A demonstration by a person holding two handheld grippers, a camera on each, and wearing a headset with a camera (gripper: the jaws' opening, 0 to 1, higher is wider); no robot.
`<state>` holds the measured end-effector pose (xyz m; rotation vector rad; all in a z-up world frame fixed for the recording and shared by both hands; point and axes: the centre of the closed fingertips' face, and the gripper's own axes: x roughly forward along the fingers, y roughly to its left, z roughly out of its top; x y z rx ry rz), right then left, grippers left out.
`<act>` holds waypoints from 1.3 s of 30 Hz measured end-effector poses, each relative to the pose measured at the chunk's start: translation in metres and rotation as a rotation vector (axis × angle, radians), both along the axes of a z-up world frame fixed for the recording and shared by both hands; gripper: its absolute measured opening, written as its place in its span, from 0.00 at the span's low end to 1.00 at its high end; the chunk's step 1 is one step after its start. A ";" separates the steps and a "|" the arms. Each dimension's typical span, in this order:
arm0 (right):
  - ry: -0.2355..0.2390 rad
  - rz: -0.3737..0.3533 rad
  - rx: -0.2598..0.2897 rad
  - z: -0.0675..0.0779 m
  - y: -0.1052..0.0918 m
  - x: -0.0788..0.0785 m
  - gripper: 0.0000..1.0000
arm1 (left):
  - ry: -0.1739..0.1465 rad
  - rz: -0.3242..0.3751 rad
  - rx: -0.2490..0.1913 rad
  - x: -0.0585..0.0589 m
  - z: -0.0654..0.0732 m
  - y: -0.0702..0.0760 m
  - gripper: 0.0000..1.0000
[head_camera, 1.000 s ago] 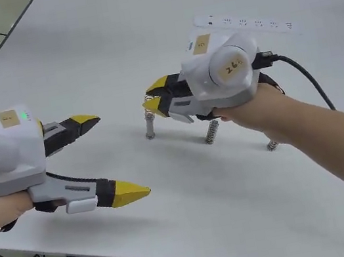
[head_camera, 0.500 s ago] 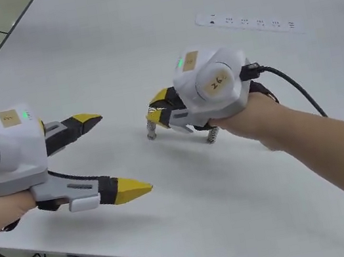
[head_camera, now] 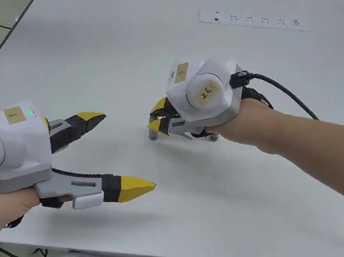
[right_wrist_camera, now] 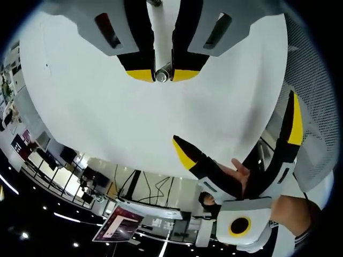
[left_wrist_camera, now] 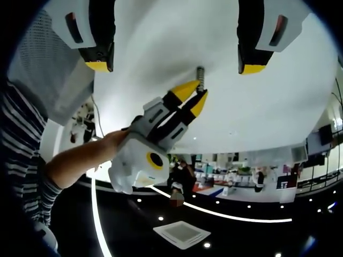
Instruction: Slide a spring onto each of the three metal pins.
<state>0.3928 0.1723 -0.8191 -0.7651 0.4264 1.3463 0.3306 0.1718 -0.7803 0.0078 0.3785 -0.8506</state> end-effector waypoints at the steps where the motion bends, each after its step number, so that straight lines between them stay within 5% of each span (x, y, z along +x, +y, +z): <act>1: -0.001 0.002 0.007 0.001 0.001 0.000 0.08 | 0.000 0.001 0.000 0.000 0.000 0.000 0.93; 18: 0.026 -0.006 0.013 0.006 0.001 0.001 0.09 | -0.006 -0.001 0.000 0.004 0.007 -0.001 0.93; 39: 0.088 -0.084 0.166 0.035 -0.022 -0.006 0.18 | -0.009 -0.020 0.010 0.020 0.015 -0.016 0.93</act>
